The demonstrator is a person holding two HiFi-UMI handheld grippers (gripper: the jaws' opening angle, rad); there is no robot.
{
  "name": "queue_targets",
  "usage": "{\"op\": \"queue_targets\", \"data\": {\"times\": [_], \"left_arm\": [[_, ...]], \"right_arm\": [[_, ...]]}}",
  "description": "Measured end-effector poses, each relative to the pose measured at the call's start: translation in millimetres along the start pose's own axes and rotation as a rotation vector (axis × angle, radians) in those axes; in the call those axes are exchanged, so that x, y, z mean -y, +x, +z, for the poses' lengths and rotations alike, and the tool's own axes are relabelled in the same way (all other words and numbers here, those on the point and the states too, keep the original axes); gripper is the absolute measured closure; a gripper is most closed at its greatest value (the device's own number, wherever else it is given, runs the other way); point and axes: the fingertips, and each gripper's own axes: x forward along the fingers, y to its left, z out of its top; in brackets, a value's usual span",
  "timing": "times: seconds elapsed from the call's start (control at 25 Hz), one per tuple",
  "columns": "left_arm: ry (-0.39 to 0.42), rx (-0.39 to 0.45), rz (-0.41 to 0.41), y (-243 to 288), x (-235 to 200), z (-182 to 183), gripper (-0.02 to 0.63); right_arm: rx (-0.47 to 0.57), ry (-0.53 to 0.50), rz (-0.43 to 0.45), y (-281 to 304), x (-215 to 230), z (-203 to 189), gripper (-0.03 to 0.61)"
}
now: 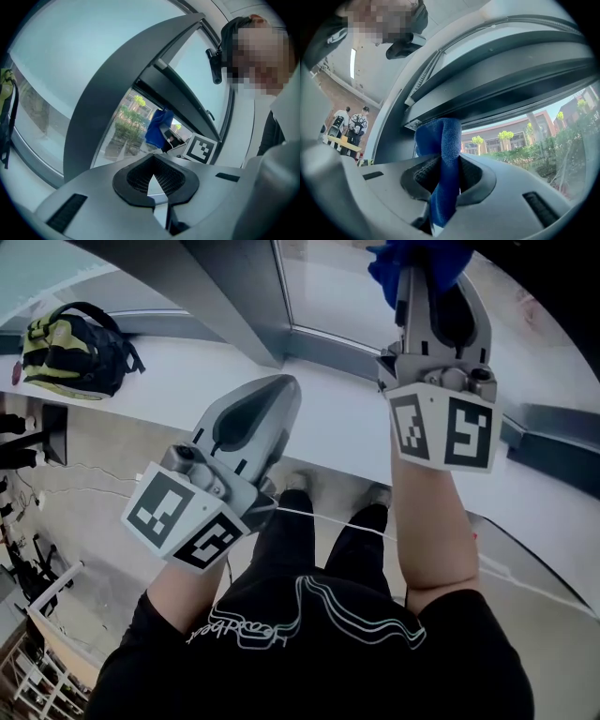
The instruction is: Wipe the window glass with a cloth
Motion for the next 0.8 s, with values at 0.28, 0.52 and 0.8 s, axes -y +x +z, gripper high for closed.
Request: {"op": "queue_targets", "data": {"times": [0.28,0.52,0.8], "left_arm": [[-0.017,0.019,-0.011,29,43,-17,0.608],[-0.027,0.012,-0.041,56,78,-38,0.607],[-0.030,-0.015,-0.080,88,114,-63,0.607]], "right_arm": [[-0.010,-0.027,-0.011,-33,49,4,0.515],[-0.020,-0.047,-0.055,-68,95,5,0.515],[-0.021,-0.060,-0.125,-106,151,5,0.515]]}}
